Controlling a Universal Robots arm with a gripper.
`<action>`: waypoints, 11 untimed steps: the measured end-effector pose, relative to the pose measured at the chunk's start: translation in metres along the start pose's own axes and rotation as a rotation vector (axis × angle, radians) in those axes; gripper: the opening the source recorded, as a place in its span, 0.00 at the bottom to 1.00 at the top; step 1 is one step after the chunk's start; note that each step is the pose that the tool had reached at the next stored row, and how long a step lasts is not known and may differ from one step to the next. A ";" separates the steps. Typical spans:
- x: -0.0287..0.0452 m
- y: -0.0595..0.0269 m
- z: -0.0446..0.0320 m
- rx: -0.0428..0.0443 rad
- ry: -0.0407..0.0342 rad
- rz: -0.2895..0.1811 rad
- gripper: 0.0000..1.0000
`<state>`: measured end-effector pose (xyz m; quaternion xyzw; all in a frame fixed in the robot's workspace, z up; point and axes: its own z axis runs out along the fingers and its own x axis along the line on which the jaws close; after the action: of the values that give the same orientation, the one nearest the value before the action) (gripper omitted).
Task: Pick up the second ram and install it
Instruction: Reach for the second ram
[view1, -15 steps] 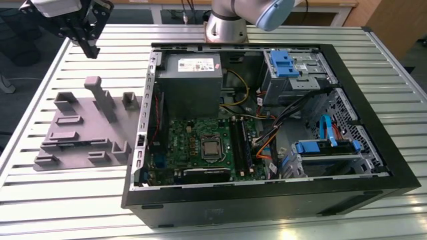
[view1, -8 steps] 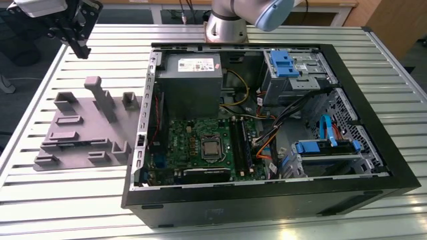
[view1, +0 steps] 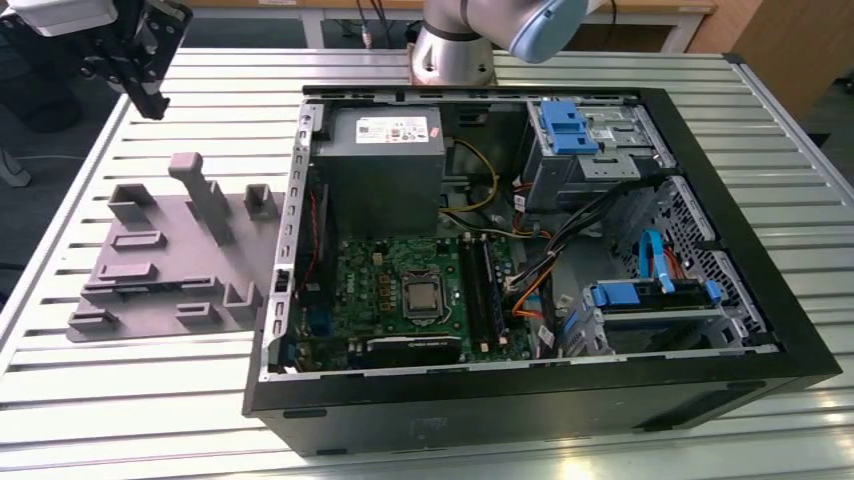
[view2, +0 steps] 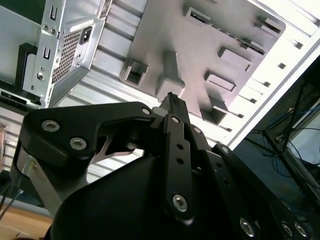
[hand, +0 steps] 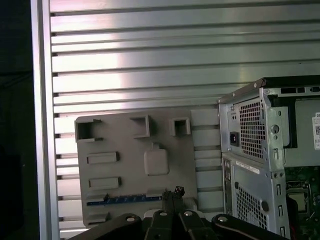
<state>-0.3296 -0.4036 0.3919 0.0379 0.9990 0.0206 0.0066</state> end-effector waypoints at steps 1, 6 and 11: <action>0.0000 0.0001 0.0000 0.0014 0.0028 -0.003 0.11; 0.0000 -0.0001 0.0003 0.0142 0.0148 -0.054 0.11; 0.0021 -0.0006 0.0024 0.0145 0.0178 -0.104 0.11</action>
<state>-0.3317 -0.4039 0.3894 -0.0142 0.9998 0.0134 -0.0015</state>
